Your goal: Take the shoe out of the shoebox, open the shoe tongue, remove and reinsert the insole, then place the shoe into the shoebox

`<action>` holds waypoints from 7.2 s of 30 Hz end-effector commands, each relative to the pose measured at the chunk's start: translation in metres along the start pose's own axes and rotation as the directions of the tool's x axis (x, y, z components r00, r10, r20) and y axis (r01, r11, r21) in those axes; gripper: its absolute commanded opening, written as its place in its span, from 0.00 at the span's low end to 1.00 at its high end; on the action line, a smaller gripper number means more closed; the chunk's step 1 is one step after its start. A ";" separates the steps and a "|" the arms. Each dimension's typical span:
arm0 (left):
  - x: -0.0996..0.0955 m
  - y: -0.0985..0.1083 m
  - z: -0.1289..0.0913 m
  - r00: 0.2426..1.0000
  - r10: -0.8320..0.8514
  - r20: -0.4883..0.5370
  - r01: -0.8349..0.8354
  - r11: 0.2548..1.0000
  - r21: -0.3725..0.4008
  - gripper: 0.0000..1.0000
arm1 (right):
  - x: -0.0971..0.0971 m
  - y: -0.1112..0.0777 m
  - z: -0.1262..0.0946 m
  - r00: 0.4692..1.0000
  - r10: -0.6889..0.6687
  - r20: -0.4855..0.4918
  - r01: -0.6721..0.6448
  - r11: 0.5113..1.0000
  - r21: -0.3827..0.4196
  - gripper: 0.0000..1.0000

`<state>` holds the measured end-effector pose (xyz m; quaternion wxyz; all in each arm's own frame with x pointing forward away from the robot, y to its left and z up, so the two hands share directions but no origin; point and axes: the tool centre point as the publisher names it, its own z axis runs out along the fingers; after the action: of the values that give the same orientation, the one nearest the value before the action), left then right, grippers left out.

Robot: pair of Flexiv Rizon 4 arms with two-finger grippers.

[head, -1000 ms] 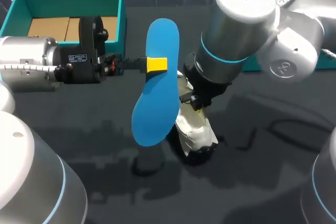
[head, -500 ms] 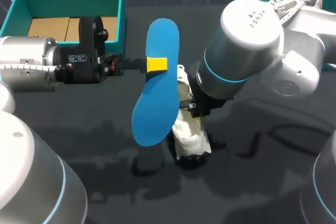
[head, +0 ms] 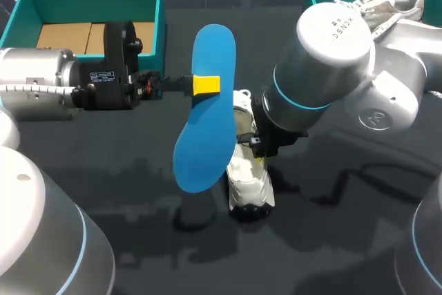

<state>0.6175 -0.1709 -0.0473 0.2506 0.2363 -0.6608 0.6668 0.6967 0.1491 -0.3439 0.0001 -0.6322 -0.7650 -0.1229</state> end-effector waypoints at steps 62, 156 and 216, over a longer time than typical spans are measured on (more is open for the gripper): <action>-0.001 0.000 0.002 1.000 0.000 -0.001 0.000 1.000 0.000 0.00 | -0.036 0.004 -0.034 0.956 0.133 -0.262 -0.145 0.989 -0.028 1.00; -0.122 0.000 0.020 -0.911 0.410 0.045 -0.388 -0.888 0.248 0.00 | -0.019 0.093 -0.184 0.374 0.035 -0.927 -0.208 0.977 -0.048 1.00; -0.175 0.018 0.048 -0.749 0.660 -0.058 -0.663 -0.745 0.077 0.00 | 0.053 0.106 -0.145 0.391 0.111 -0.914 -0.227 0.974 0.020 0.40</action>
<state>0.7350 -0.2188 -0.1716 -0.5013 -0.5664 -0.4538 0.4712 0.7679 0.1876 -0.1729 0.3942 -0.5358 -0.5673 -0.4855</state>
